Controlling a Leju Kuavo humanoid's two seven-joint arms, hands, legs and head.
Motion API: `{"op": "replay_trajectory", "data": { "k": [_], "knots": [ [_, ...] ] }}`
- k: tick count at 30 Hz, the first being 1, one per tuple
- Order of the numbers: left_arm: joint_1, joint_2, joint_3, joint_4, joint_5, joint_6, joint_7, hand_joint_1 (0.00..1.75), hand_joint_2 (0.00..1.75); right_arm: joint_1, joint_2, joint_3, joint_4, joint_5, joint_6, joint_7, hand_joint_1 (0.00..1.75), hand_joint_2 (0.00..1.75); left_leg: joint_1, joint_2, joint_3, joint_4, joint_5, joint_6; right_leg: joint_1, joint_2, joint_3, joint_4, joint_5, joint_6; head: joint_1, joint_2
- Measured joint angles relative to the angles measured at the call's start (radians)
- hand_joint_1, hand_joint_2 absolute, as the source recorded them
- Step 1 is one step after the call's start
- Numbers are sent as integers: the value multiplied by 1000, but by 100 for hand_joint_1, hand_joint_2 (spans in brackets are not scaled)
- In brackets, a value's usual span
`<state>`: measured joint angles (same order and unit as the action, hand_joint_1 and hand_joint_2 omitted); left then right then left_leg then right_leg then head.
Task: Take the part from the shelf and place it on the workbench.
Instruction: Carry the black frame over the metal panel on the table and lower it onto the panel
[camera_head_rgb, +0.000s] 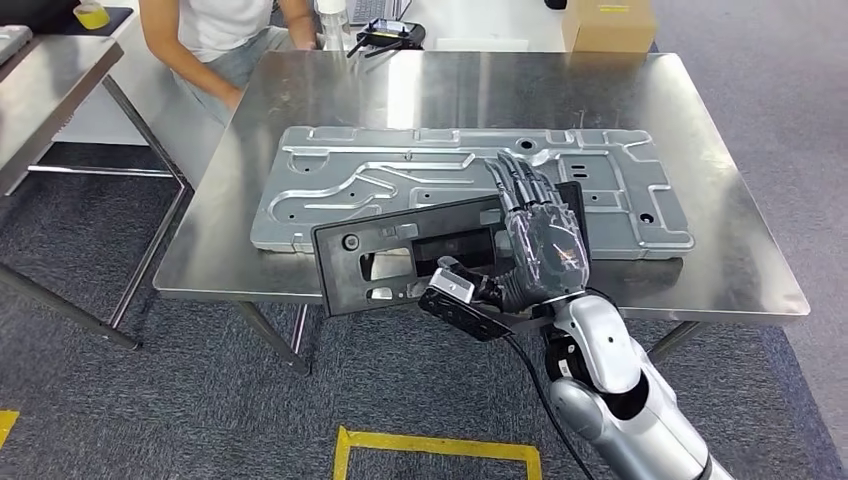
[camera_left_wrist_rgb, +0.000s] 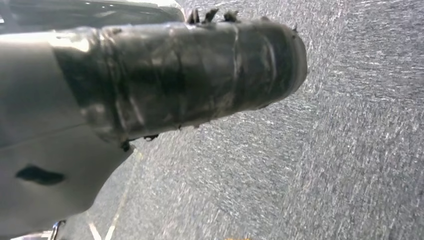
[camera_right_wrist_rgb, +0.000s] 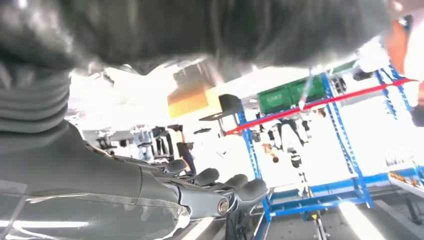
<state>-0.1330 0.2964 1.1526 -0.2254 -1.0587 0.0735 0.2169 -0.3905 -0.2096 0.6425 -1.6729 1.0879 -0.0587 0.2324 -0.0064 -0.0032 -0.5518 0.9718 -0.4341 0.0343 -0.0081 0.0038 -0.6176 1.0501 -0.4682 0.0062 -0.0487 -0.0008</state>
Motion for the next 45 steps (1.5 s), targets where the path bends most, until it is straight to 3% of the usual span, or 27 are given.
{"op": "replay_trajectory", "data": {
  "k": [3,4,5,7,9,11,13,14,15,18,19,20,21,24,25,26,30,32,34,36,37,38,39,41,42,45],
  "knots": [
    [-2,-1,-6,-3,-6,19,-10,0,0,33,5,-14,-22,-13,-1,-1,0,175,5,5,-25,4,10,4,-4,0,-51,170,-118,12,5,0],
    [-1,-1,-9,-5,-9,27,-15,0,0,51,6,-20,-32,-16,-1,0,0,175,6,7,-38,15,12,3,-7,0,-58,217,-133,17,5,0],
    [-1,-1,-13,-7,-11,32,-19,0,0,70,7,-26,-42,-18,-1,1,0,175,7,7,-52,26,14,1,-11,-1,-52,234,-129,22,5,0],
    [-1,-1,-19,-10,-14,37,-26,0,0,101,7,-39,-66,-19,-1,7,0,175,11,9,-81,52,18,-5,-19,-2,5,169,-83,31,5,0],
    [0,1,-21,-16,-17,39,-33,0,0,133,7,-59,-95,-21,0,13,0,175,13,9,-107,75,25,-16,-19,-2,69,64,-68,32,5,0],
    [3,4,-23,-24,-17,43,-39,0,87,165,7,-80,-122,-25,3,18,0,175,13,7,-120,84,37,-31,-12,0,83,21,-71,21,3,0],
    [7,7,-25,-27,-13,43,-41,0,175,187,6,-96,-139,-34,7,21,0,175,15,6,-125,78,51,-45,-11,1,64,16,-49,3,1,0],
    [9,6,-25,-28,-10,41,-40,0,175,195,6,-101,-143,-42,11,22,0,175,17,6,-132,81,40,-51,-12,0,54,14,-36,-6,0,0],
    [11,5,-25,-28,-6,39,-38,0,175,203,6,-105,-146,-56,16,23,0,175,19,6,-141,98,9,-57,-13,-1,41,10,-21,-15,-1,0],
    [10,0,-25,-28,9,41,-25,0,175,223,6,-114,-146,-165,39,31,0,175,21,6,-173,241,-149,-65,-12,1,-9,4,18,-30,-6,0],
    [9,-1,-25,-28,14,45,-22,0,175,230,6,-116,-142,-228,44,37,0,175,22,6,-173,289,-177,-68,-11,3,-28,4,27,-33,-7,0],
    [8,-2,-25,-28,19,50,-19,0,175,238,6,-117,-134,-306,46,43,0,175,24,6,-158,312,-185,-70,-11,4,-47,4,35,-36,-7,0],
    [8,-3,-25,-28,22,54,-17,0,175,248,5,-118,-121,-397,43,47,0,175,26,6,-122,297,-179,-73,-11,6,-64,6,41,-38,-7,0],
    [6,-1,-25,-28,25,58,-13,0,175,284,-4,-124,-61,-650,3,28,0,175,36,4,55,99,-164,-85,-6,1,-97,27,66,-25,-8,0],
    [4,0,-25,-28,25,57,-12,0,175,292,-11,-125,-40,-695,-12,19,0,175,37,3,87,57,-168,-84,-2,-1,-99,33,69,-19,-5,0],
    [4,1,-25,-29,26,57,-12,0,175,296,-18,-126,-22,-723,-24,13,0,175,37,2,99,40,-172,-81,3,-3,-98,35,73,-15,0,0],
    [9,8,-25,-29,36,54,-7,0,175,320,-35,-133,62,-792,-66,25,0,175,33,2,102,35,-142,-46,-3,-2,-81,2,109,11,9,0],
    [8,10,-25,-30,44,47,-3,0,175,330,-40,-139,163,-792,-103,-24,0,87,38,3,109,5,-111,-34,-1,-1,-87,10,93,19,13,0],
    [9,11,-25,-30,48,35,-2,0,175,334,-41,-145,288,-796,-126,-100,0,0,38,6,104,-9,-92,-26,-3,0,-120,95,32,25,16,0],
    [10,11,-25,-30,49,4,-7,0,87,335,-32,-160,436,-863,-68,-146,0,0,37,7,93,-6,-87,-23,-6,0,-153,201,-14,32,17,0],
    [11,10,-25,-29,49,-15,-14,0,44,339,-20,-175,531,-922,-20,-165,0,0,37,6,90,-3,-87,-24,-9,-1,-152,219,-14,35,17,0],
    [11,10,-25,-28,49,-30,-22,0,0,348,-6,-191,625,-985,19,-186,0,0,39,3,88,0,-88,-25,-14,-1,-133,200,2,39,17,0],
    [12,9,-25,-28,50,-40,-30,0,0,360,7,-210,710,-1044,43,-205,0,0,41,-1,86,6,-92,-29,-20,-3,-99,148,25,43,18,0],
    [16,11,-25,-27,50,-48,-44,0,0,380,33,-249,844,-1145,59,-217,0,0,42,-8,73,22,-102,-42,-24,-4,-38,48,43,45,19,0],
    [18,13,-25,-26,50,-50,-48,0,0,382,48,-271,897,-1184,62,-215,0,0,40,-9,66,30,-107,-50,-24,-3,-25,25,43,41,20,0],
    [13,16,-25,-24,55,-56,-49,0,0,376,94,-336,1031,-1270,87,-220,0,0,37,-7,57,41,-113,-65,-20,2,-31,27,32,16,19,0]
  ]
}}
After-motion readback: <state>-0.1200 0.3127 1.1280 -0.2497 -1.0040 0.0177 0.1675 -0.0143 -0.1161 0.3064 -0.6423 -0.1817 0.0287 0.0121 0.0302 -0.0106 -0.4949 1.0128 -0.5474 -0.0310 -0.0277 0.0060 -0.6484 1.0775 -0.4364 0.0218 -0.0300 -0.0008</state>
